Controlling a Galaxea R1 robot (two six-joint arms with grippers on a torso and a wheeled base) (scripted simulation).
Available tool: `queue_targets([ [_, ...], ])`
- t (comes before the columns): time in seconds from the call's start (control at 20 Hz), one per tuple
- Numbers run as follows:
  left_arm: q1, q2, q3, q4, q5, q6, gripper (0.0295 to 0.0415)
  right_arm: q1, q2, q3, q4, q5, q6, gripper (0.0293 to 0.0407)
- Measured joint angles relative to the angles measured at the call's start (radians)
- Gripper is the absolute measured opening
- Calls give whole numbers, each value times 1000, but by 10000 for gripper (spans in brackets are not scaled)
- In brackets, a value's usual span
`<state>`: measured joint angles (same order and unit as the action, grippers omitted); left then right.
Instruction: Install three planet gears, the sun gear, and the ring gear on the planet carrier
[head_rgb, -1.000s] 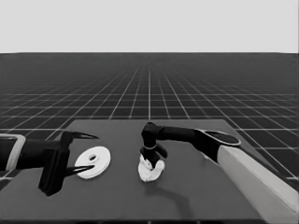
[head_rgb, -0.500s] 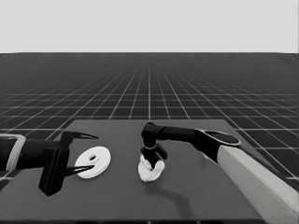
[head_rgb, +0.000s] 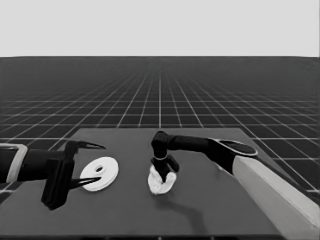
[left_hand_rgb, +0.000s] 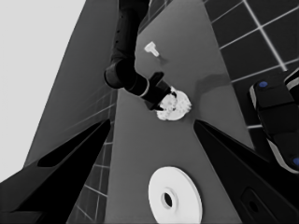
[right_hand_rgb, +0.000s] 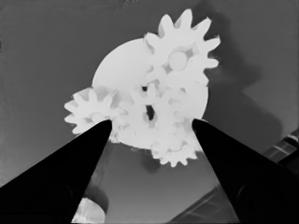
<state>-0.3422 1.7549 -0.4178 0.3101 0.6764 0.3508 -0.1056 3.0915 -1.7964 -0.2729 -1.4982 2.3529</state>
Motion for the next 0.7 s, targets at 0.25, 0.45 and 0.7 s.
queue_targets([
  [0.25,0,0,0,0,0,0,385,0,0,0,0,0,5,385],
  [0.45,0,0,0,0,0,0,385,48,-9,39,43,-27,-388,393],
  [0.7,0,0,0,0,0,0,385,131,-16,72,109,-40,-953,385],
])
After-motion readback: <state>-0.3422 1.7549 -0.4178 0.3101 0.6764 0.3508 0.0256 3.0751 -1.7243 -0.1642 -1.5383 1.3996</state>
